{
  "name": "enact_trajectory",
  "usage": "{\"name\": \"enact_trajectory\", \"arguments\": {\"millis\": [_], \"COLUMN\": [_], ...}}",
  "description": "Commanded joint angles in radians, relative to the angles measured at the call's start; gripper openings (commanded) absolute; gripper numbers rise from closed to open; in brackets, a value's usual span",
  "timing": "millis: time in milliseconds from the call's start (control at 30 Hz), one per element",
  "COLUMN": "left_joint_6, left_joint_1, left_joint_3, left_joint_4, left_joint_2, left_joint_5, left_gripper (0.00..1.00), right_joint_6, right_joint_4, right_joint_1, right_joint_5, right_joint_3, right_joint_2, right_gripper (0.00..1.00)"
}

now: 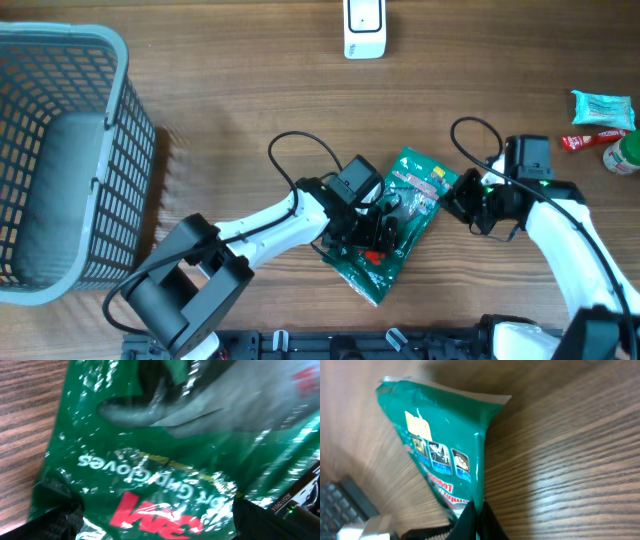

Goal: Scan the item barcode
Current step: 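Grasp opposite edges of the 3M pack with both grippers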

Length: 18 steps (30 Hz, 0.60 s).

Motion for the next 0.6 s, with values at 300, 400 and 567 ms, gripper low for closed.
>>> {"name": "enact_trajectory", "arguments": {"millis": [300,400,567], "left_joint_6": [0.111,0.226,0.242], "left_joint_1": [0.204,0.249,0.263], "left_joint_3": [-0.001,-0.001,-0.001], "left_joint_4": [0.000,0.010,0.060], "left_joint_2": [0.022,0.022,0.022], "left_joint_5": [0.304,0.498,0.616], "left_gripper": [1.00,1.00,1.00], "right_joint_6": [-0.268,-0.330,-0.391], "right_joint_4": [-0.258,-0.366,-0.441], "right_joint_1": [0.003,0.003,0.003], "right_joint_5": [-0.042,-0.085,-0.176], "right_joint_3": [0.186,0.277,0.360], "right_joint_2": [-0.087,-0.087,-0.087], "right_gripper": [0.04,0.04,0.04]}}
